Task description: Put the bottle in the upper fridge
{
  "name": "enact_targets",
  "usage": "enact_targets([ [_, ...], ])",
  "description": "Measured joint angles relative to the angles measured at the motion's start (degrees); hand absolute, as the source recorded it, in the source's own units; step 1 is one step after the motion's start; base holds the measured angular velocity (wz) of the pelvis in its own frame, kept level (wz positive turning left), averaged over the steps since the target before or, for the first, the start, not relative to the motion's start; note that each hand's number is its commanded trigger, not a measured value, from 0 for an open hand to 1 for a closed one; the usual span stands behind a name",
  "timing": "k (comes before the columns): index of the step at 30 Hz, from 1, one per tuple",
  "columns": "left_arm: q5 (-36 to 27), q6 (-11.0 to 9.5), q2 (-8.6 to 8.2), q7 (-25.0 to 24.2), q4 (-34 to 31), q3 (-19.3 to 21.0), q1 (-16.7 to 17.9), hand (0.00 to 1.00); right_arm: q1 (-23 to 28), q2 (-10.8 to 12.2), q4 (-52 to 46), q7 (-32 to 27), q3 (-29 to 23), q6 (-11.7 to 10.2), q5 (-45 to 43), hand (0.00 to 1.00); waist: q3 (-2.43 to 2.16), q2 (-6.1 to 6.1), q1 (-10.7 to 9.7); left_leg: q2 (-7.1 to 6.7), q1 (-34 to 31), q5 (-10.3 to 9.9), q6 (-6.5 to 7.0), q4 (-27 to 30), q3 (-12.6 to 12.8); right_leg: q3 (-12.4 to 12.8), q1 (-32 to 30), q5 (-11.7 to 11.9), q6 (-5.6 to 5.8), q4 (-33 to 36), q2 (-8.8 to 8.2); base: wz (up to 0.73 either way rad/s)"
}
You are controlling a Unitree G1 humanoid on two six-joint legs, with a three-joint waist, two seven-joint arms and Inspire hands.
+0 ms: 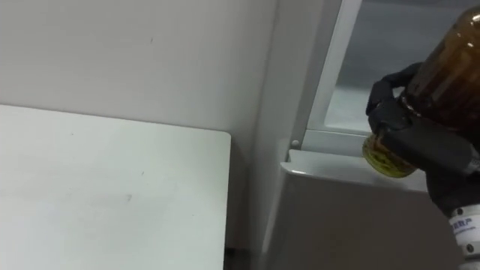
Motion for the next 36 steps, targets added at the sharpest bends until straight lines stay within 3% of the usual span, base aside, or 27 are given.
enact_targets([
  [5, 0.0, 1.4, 0.05, 0.1, 0.0, 0.0, 0.1, 0.00, -2.0, 0.0, 3.3, -2.9, 0.0, 0.8, -0.1, 1.00, -0.09, 0.14, 0.0, -0.01, -0.2, 0.0, -0.01, 0.0, -0.2, -0.1, -0.1, 0.0, 0.00, 0.0, 0.00, 0.00],
  [15, 0.0, 1.4, 0.01, -0.3, -0.1, 0.0, 0.2, 0.00, -4.2, 0.0, 6.4, -7.3, 0.0, 1.2, -0.1, 1.00, -0.22, 0.48, 0.1, -0.06, -0.3, 0.0, 0.00, 0.4, -0.4, -0.1, 0.0, 0.0, 0.00, 0.0, -0.03, 0.00],
  [20, 0.0, 1.4, 0.06, -1.6, -0.6, 0.0, 0.1, 0.00, -8.6, 0.0, 8.3, -8.2, 0.0, 1.2, -0.1, 1.00, -0.16, 1.16, -0.1, -0.08, -0.4, 0.0, 0.00, 0.5, -0.4, -0.1, 0.0, 0.0, -0.02, 0.1, -0.03, 0.00],
  [30, 0.0, 1.3, 0.06, -1.9, -1.9, 0.0, 0.2, 0.00, -10.6, -0.4, 9.1, -8.8, 0.0, 1.2, 2.1, 1.00, -0.02, 0.88, 0.0, -0.17, -0.4, 0.0, 0.00, 0.5, -0.5, -0.2, 0.0, 0.0, -0.01, 0.0, -0.05, 0.00],
  [36, 0.1, 1.3, 0.06, -1.9, -2.0, -0.1, 0.1, 0.00, -16.3, -0.5, 12.5, -11.7, 0.0, 1.2, 2.7, 1.00, 0.01, 0.80, -0.2, -0.16, -0.5, 0.0, -0.02, 0.5, -0.5, -0.2, 0.0, -0.1, -0.04, 0.0, -0.01, 0.00],
])
